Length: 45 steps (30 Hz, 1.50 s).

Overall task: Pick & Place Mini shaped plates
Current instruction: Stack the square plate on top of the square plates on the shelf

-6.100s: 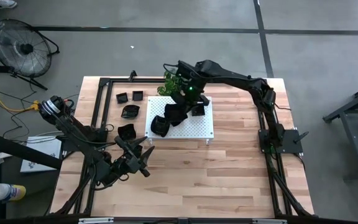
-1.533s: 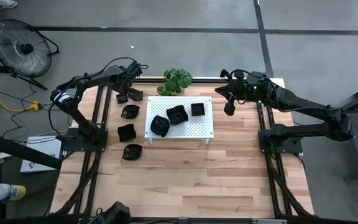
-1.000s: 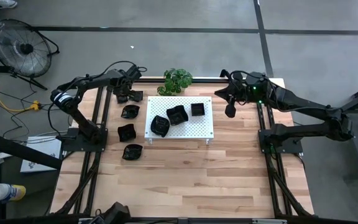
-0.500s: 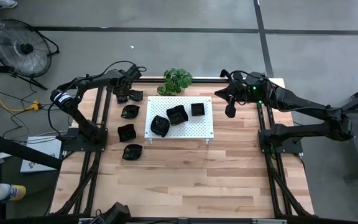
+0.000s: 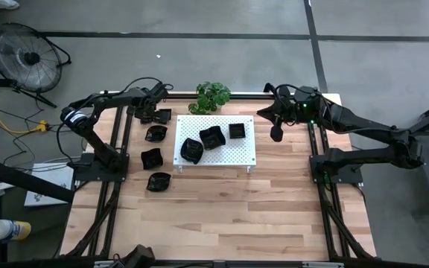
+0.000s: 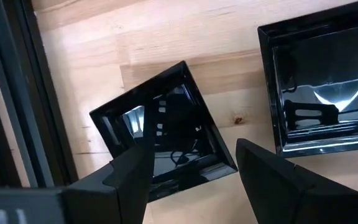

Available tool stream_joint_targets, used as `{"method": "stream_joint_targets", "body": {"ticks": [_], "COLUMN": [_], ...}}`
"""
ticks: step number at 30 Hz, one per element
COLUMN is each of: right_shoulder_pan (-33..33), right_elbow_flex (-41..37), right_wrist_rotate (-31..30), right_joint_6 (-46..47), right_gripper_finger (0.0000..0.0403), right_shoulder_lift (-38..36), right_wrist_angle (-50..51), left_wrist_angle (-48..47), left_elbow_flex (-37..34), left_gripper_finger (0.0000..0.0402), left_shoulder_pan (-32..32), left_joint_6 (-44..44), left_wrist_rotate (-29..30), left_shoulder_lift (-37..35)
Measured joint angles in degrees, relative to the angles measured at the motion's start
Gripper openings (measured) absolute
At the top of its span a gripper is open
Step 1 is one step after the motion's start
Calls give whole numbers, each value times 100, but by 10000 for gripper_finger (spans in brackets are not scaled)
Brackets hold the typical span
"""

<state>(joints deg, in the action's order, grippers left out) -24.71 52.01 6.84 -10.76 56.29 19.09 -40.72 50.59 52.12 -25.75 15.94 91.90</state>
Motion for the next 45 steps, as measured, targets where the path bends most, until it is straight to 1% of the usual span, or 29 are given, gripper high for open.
{"method": "stream_joint_targets", "body": {"ticks": [9,11,13,19,23,45], "right_shoulder_pan": [2,2,2,2,2,2], "right_elbow_flex": [-1,-1,0,0,-2,-2], "right_wrist_rotate": [52,52,47,43,43,43], "right_joint_6": [-15,-16,-17,-17,-17,-20], "right_gripper_finger": [17,17,16,19,18,19], "right_shoulder_lift": [0,0,0,0,0,0], "right_wrist_angle": [13,14,18,39,42,146], "left_wrist_angle": [62,121,245,310,320,314], "left_elbow_flex": [-2,-2,-2,-2,-2,-4], "left_gripper_finger": [220,215,202,145,125,121], "left_shoulder_pan": [0,0,0,0,0,-2], "left_joint_6": [151,150,150,147,145,134], "left_wrist_rotate": [4,3,-16,-37,-35,-28], "left_shoulder_lift": [0,0,0,0,0,0]}}
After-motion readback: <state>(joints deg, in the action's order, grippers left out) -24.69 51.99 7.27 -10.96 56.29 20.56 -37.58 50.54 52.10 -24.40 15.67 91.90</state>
